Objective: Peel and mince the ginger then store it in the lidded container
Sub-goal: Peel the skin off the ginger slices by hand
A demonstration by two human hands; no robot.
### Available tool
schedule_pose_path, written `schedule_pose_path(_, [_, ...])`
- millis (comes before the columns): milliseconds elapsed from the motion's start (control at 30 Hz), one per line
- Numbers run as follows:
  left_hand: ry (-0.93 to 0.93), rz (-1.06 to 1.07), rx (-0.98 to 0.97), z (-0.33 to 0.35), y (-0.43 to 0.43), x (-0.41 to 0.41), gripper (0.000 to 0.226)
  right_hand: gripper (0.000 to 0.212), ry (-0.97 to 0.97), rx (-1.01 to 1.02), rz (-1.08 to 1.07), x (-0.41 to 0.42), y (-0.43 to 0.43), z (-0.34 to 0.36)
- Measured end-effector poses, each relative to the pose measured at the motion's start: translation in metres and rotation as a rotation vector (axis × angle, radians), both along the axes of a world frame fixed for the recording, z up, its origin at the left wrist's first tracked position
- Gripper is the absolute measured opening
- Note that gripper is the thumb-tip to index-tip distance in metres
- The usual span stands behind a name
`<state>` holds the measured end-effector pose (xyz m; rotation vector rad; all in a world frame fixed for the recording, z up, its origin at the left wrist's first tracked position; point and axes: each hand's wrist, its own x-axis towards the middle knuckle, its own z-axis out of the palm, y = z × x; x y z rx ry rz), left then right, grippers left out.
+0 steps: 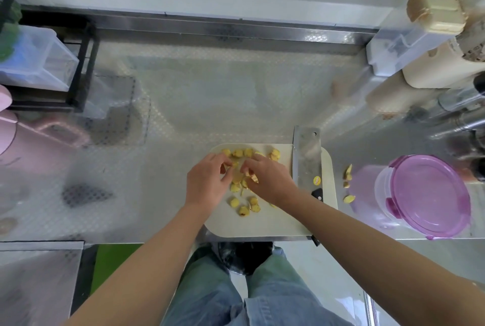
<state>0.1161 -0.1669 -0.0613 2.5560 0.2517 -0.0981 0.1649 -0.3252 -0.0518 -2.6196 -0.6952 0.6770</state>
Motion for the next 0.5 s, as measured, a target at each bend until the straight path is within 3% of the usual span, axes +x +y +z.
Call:
schedule_pose_path(333, [0.102,-0.116,0.037,-0.006,-0.01,-0.014,0.029,0.014,-0.044,-0.01,0.069,-0.015,-0.016,-0.003])
schedule_pose_path(500, [0.145,-0.08,0.01,-0.002,-0.01,-0.01,0.018,0.014,0.018,0.011,-0.028,-0.009,-0.021,0.002])
